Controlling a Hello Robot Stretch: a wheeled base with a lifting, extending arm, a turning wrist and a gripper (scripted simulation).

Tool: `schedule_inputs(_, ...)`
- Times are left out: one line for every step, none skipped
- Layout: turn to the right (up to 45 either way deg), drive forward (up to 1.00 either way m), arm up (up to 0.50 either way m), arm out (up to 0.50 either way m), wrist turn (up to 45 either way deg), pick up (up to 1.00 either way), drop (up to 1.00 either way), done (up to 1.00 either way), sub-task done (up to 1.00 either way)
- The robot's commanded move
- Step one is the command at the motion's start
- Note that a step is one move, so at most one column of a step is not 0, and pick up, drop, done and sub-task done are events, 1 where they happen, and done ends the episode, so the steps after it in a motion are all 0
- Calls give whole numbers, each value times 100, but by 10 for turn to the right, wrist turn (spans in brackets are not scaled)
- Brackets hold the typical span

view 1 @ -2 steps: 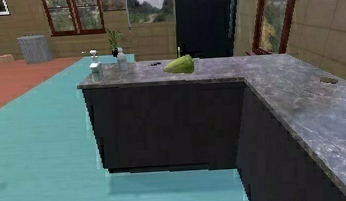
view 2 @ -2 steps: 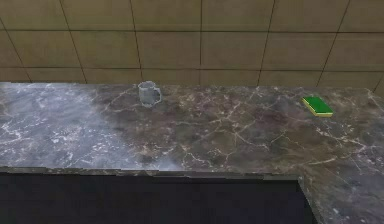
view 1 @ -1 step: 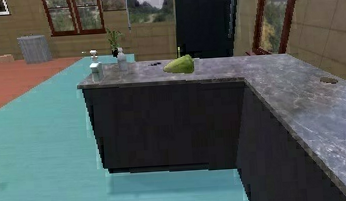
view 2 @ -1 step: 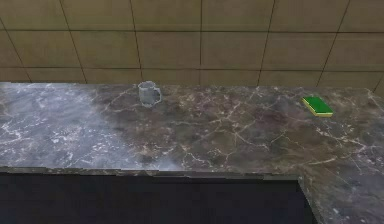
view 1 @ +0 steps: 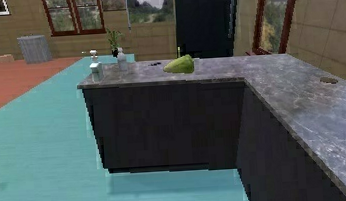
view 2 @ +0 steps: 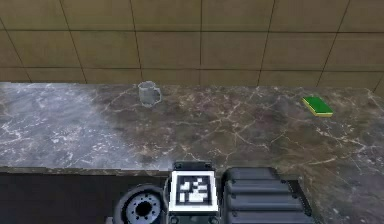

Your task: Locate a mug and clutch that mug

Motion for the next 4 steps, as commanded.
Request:
schedule_inputs(0, 0, 0, 50, 0, 0, 0, 0, 0)
schedule_inputs(0, 0, 0, 0, 450, 0, 0, 0, 0)
schedule_inputs(0, 0, 0, 0, 450, 0, 0, 0, 0)
schedule_inputs(0, 0, 0, 0, 450, 0, 0, 0, 0)
